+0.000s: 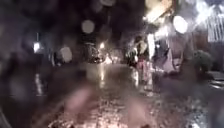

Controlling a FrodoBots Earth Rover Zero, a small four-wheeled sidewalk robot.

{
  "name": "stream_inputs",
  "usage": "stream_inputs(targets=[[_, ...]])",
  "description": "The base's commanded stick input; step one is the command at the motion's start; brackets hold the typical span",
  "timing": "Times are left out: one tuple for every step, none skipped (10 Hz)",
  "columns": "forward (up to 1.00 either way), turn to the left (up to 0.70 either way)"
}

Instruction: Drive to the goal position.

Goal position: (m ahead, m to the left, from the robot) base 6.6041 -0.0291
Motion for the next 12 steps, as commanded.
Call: stream_inputs(targets=[[0.7,0.0],[0.7,0.0],[0.7,0.0],[0.7,0.0],[0.7,0.0],[0.7,0.0],[0.7,0.0],[0.7,0.0],[0.7,0.0],[0.7,0.0],[0.7,0.0],[0.7,0.0]])
